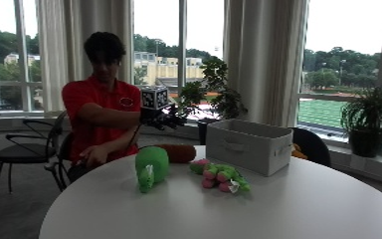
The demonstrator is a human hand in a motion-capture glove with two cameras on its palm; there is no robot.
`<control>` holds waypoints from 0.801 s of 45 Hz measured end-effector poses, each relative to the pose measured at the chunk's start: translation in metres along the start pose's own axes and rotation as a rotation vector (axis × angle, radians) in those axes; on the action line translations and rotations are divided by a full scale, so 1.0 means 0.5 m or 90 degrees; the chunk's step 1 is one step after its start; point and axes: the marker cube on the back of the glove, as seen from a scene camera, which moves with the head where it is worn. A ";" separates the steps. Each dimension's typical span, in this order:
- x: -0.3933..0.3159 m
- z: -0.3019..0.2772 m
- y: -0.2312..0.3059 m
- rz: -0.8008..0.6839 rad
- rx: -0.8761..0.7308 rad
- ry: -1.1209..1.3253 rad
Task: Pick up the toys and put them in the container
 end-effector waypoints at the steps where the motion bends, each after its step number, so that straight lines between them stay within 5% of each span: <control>1: 0.002 -0.001 -0.002 -0.001 -0.001 0.000; 20: 0.006 0.025 -0.010 -0.010 -0.016 -0.016; 36: -0.020 0.160 -0.048 -0.020 -0.144 0.061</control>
